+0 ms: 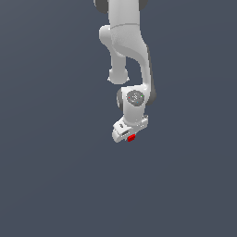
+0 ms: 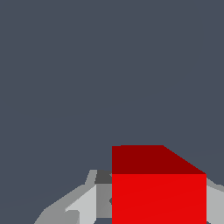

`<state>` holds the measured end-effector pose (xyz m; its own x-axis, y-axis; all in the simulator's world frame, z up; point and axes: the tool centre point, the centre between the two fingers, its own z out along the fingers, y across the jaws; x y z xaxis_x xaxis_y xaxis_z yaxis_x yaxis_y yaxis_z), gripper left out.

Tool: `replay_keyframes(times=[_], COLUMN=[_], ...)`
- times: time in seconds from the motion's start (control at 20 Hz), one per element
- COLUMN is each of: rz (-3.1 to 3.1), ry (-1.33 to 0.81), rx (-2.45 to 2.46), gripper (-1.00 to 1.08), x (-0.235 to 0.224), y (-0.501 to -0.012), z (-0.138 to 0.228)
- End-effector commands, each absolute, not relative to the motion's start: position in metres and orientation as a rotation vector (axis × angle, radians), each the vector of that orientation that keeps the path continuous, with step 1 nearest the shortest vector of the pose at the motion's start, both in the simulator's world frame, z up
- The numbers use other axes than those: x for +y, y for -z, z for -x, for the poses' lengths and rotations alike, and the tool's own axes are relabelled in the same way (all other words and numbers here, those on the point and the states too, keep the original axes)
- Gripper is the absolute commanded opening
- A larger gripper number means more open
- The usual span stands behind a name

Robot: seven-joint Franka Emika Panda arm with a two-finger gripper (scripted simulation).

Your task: Pick up the red cube and move it to a goal position.

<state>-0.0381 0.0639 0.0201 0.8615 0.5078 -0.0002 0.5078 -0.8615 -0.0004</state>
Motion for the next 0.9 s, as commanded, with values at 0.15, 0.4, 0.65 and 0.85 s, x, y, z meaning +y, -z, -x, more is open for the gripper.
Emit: replay_keyframes(times=[0.15,0.4,0.65,0.85], rz=[3.031,3.031,3.031,3.030], ry=[0.000,0.000,0.000,0.000], rx=[-0.827,-0.827,-0.827,-0.828], gripper=[-1.00,-1.00,-1.00,-1.00], x=[0.061,0.054,0.042,0.030], y=[-0.028,-0.051,-0.088,-0.127], z=[0.036,0.030,0.021,0.011])
